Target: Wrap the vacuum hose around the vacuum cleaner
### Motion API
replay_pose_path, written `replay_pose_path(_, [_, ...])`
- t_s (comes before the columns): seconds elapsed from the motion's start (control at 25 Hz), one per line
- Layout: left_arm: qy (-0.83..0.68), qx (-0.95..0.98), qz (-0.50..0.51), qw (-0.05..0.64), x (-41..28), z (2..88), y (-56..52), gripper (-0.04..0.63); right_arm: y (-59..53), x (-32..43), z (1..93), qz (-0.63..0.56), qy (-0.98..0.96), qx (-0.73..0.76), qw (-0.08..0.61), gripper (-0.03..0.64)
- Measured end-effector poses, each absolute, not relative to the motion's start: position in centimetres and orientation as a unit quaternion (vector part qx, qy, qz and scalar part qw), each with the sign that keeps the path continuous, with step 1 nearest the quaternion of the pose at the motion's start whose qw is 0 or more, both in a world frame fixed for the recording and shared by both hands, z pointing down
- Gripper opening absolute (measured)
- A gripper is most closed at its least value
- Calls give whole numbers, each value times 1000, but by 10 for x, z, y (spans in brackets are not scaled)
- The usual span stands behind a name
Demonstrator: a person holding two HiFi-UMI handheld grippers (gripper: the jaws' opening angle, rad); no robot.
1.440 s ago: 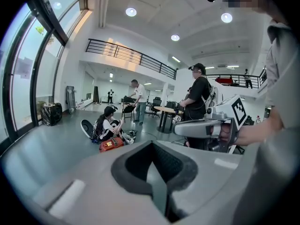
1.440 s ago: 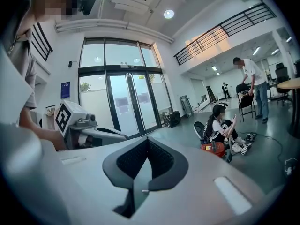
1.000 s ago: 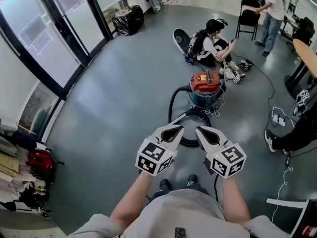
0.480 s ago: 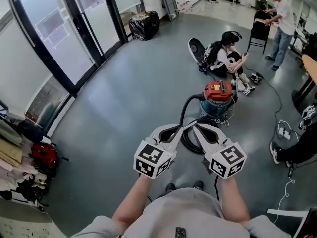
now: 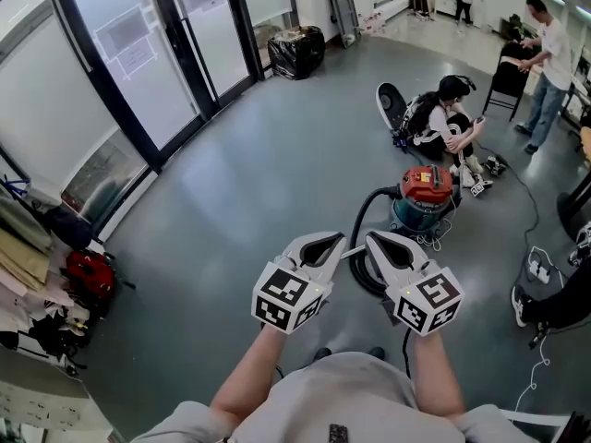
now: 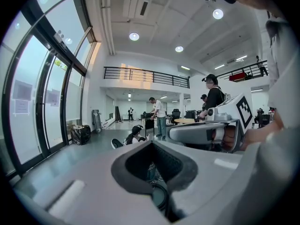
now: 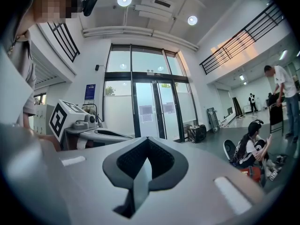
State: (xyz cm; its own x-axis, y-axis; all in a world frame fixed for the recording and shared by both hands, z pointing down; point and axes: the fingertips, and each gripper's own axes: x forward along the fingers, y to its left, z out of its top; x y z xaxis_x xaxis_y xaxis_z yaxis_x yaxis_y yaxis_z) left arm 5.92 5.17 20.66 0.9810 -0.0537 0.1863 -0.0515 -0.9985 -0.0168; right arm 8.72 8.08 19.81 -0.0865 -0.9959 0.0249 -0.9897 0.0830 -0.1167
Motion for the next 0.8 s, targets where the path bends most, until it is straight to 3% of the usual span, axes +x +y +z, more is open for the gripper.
replay_pose_path(0.8, [57,-995,-75,19,33,179,7,2,39,65,178,-40,748,-663,19,23])
